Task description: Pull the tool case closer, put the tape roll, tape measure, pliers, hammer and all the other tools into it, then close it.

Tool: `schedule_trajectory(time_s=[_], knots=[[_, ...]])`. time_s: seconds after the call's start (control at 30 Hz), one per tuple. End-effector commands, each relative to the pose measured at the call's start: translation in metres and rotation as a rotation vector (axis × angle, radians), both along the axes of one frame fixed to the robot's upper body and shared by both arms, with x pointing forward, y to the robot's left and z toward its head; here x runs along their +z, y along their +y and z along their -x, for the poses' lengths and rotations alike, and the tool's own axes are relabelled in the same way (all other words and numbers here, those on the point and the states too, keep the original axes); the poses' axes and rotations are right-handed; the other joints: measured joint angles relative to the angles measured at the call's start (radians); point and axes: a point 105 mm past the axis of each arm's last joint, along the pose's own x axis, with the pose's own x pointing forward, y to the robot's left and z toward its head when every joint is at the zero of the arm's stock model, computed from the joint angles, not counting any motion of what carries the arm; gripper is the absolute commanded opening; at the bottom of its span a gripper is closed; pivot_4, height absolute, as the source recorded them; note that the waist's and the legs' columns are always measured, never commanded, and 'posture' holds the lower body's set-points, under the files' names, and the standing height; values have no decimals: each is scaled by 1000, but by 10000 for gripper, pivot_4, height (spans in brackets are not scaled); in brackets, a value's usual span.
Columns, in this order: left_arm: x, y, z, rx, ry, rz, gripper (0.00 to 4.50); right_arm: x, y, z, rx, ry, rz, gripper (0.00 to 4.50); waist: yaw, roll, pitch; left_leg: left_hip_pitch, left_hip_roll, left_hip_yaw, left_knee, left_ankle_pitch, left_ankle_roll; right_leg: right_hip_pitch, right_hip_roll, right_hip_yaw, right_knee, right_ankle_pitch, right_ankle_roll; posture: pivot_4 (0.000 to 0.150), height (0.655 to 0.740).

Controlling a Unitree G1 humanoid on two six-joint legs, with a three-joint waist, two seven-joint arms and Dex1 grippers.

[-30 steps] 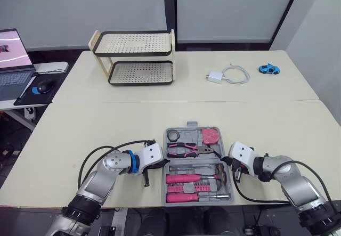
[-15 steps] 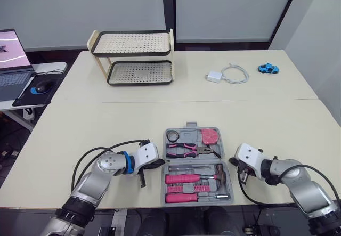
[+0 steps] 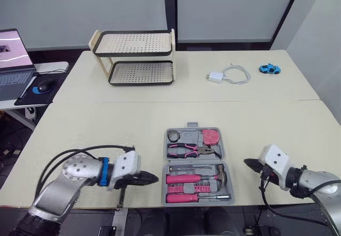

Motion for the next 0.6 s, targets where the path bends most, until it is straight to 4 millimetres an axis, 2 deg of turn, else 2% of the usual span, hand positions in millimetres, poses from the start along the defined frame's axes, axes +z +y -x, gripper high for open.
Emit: schedule_trajectory(time_s=[0.03, 0.13, 0.23, 0.37, 0.6], knots=[[-8, -29, 0, -41, -48, -5, 0, 12, 5, -1, 10, -36, -12, 213, -1, 0, 0, 0, 0, 0, 0, 0, 0, 0, 0, 0, 0, 0, 0, 1500, 7400], [-23, -48, -5, -57, -97, -38, 0, 11, 8, 2, 17, -22, -13, 213, -1, 0, 0, 0, 0, 0, 0, 0, 0, 0, 1, 0, 1, 0, 0, 1500, 7400], [-33, -59, -9, -57, -110, -57, 0, 11, 10, 2, 19, -18, -13, 213, 0, 0, 0, 0, 0, 0, 0, 0, 0, 0, 1, 0, 1, 0, 0, 1500, 7400], [-46, -62, -12, -73, -136, -92, 0, 11, 11, 2, 21, -15, -10, 213, -1, 0, 0, 0, 0, -1, 0, 0, 0, 0, 1, 0, 1, 0, 0, 1500, 7400], [-57, -64, -11, -107, -131, -109, 0, 11, 9, 2, 19, -16, 0, 213, 0, 0, 0, 0, 0, -1, 0, 0, 0, 0, 1, 0, 0, 0, 0, 1500, 7400]])
